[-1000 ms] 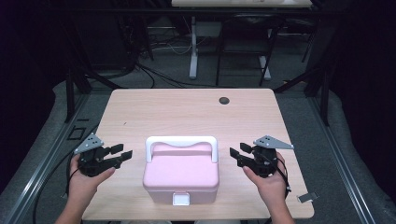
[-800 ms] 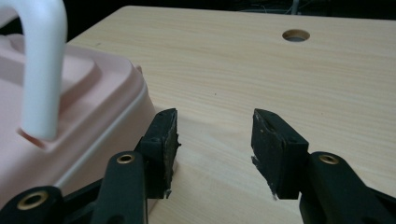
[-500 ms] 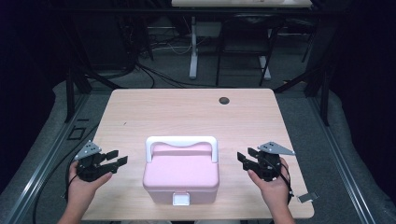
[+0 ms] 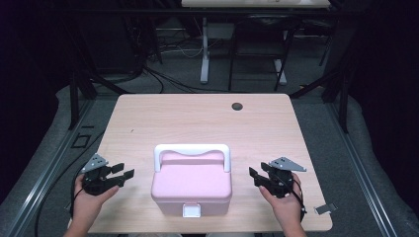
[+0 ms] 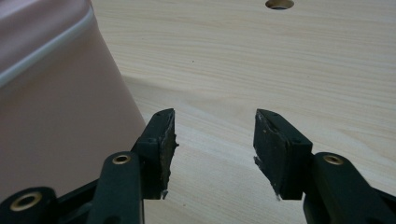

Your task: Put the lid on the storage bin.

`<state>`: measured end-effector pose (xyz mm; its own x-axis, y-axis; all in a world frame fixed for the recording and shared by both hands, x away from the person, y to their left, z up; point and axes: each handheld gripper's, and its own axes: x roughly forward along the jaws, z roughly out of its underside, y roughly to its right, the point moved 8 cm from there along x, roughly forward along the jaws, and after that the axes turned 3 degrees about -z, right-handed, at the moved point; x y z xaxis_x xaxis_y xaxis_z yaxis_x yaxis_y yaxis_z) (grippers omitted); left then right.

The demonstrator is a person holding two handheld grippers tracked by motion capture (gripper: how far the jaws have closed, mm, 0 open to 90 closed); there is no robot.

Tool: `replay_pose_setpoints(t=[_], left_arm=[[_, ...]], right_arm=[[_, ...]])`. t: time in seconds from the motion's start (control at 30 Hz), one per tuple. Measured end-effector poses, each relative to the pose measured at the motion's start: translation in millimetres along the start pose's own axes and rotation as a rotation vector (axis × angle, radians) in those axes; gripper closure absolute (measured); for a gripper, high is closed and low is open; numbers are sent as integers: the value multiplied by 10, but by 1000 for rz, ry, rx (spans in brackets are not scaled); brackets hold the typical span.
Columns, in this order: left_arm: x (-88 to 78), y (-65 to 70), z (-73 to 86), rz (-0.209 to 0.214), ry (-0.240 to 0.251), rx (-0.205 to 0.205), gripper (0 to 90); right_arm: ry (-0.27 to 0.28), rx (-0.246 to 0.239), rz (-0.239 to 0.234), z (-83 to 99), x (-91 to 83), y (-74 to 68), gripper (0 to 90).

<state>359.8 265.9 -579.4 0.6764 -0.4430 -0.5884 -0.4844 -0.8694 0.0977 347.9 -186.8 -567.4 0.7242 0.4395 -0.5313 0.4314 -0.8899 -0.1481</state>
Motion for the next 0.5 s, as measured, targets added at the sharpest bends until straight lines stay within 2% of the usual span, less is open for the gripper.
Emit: replay_pose_setpoints(t=[0.2, 0.27, 0.5], left_arm=[[27, -56, 69, 8, -15, -27, 460], [30, -78, 65, 9, -6, -40, 461], [28, -33, 45, 23, -2, -33, 463]], right_arm=[[-17, -7, 23, 67, 30, 58, 479], [-20, -6, 20, 86, 28, 70, 479], [-28, -14, 29, 129, 49, 88, 484]])
